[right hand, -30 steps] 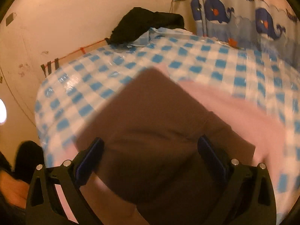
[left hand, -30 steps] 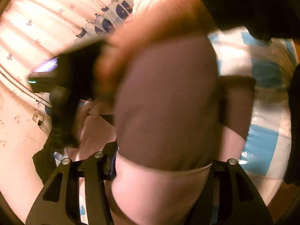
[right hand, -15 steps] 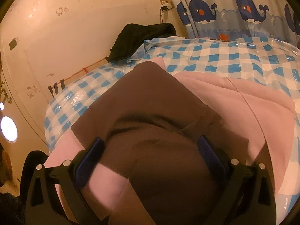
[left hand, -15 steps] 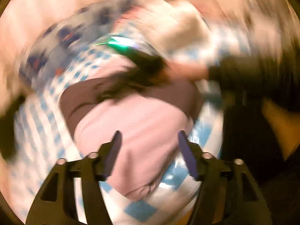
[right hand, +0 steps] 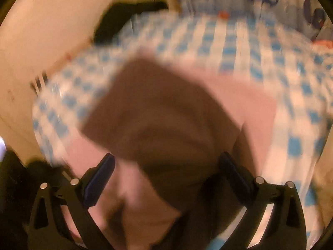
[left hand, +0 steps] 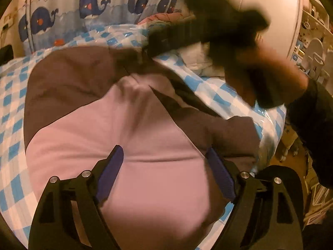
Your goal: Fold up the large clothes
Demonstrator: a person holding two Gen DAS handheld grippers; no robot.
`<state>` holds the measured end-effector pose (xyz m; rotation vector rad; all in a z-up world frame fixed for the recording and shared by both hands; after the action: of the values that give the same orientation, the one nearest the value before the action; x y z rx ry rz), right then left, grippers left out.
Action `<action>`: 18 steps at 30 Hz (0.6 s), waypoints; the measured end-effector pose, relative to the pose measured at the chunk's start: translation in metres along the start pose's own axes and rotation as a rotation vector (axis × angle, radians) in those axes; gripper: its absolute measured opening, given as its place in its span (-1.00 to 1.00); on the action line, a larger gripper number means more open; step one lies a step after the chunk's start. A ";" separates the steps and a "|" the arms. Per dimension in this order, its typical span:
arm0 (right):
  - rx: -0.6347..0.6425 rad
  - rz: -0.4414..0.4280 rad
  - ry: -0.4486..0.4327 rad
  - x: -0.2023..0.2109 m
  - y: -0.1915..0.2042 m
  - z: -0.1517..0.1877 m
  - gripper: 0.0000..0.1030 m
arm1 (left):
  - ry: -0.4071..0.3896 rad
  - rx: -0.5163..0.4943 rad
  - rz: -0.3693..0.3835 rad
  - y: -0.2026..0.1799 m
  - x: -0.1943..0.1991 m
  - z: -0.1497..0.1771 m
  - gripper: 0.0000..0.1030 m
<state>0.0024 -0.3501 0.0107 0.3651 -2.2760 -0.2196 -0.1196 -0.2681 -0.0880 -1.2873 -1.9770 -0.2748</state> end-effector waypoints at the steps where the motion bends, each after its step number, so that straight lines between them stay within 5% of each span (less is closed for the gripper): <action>1: -0.049 -0.062 -0.044 0.003 0.008 -0.016 0.87 | 0.002 0.003 -0.001 0.002 -0.001 0.000 0.53; 3: -0.112 -0.139 -0.067 -0.011 0.016 -0.033 0.87 | 0.013 -0.023 -0.039 -0.001 -0.005 0.001 0.54; 7: -0.043 0.035 0.011 -0.105 -0.014 -0.007 0.87 | 0.026 -0.055 -0.096 -0.002 -0.009 0.001 0.54; 8: -0.081 -0.008 0.009 -0.115 -0.023 0.000 0.87 | 0.028 -0.071 -0.118 -0.002 -0.009 0.000 0.54; 10: -0.181 -0.042 -0.015 -0.112 -0.045 0.003 0.87 | 0.046 -0.081 -0.130 -0.002 -0.015 -0.001 0.54; 18: -0.225 -0.087 -0.039 -0.113 -0.063 0.014 0.86 | 0.044 -0.107 -0.163 -0.007 -0.021 0.001 0.56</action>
<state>0.0761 -0.3716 -0.0946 0.3437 -2.2469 -0.5265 -0.1211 -0.2853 -0.1017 -1.1760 -2.0560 -0.4905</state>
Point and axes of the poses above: each gripper's, at about its wrist camera, not at the fingertips, and x roughly against the way its jaws point, y to its left, z to its underside, the point moved 9 cm from there along -x, roughly the way its jaws point, and after that the axes turned 5 degrees about z, right-handed, at the moved point
